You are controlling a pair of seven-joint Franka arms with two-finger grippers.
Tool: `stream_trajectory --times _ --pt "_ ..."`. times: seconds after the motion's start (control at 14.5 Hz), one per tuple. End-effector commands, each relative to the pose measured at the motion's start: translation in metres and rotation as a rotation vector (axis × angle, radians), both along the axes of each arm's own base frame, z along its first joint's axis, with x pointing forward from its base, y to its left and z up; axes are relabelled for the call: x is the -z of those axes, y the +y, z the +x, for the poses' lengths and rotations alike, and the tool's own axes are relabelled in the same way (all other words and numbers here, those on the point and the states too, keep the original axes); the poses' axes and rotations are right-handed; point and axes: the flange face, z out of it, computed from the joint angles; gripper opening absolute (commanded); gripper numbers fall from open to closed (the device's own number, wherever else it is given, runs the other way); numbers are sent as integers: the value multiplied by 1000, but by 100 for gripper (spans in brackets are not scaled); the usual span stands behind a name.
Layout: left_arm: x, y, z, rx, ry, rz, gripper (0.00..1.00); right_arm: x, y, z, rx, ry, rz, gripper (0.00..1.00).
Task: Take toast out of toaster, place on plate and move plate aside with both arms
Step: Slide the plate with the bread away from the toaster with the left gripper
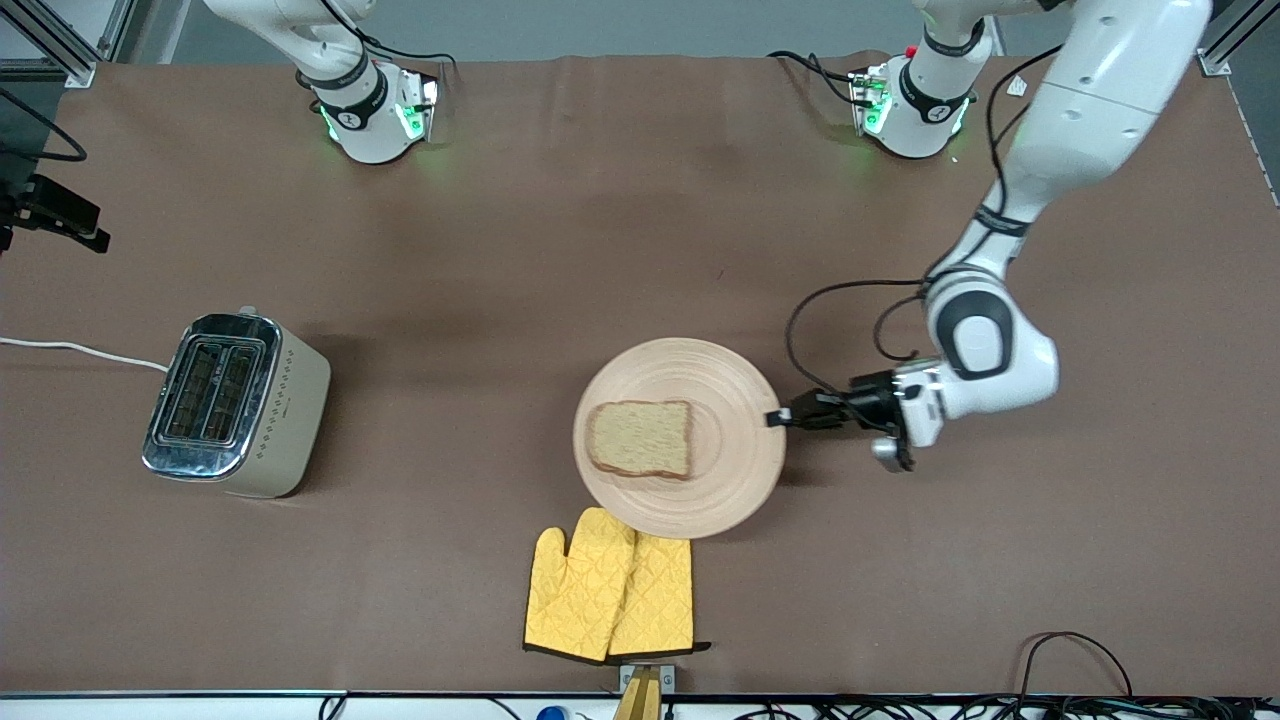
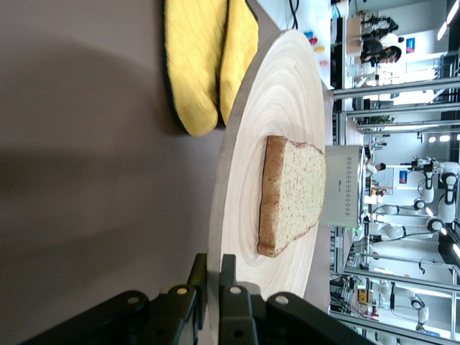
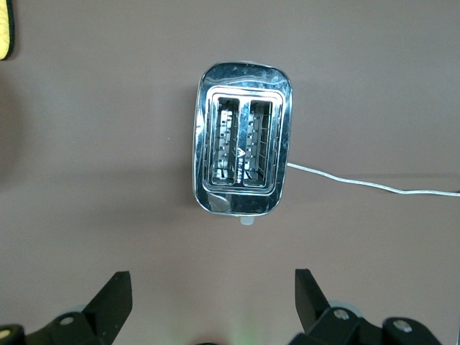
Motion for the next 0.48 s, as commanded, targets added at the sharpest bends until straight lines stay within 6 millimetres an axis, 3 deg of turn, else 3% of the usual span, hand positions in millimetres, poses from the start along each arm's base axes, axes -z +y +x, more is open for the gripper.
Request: stream_trajectory --times 0.0,0.07,0.41 --pt "-16 65 10 -10 14 -59 0 -3 13 0 -24 10 11 100" --pt "-18 91 15 -15 15 -57 0 -3 13 0 -25 13 10 100" --pt "10 233 10 -30 55 -54 1 -1 16 -4 -31 39 7 100"
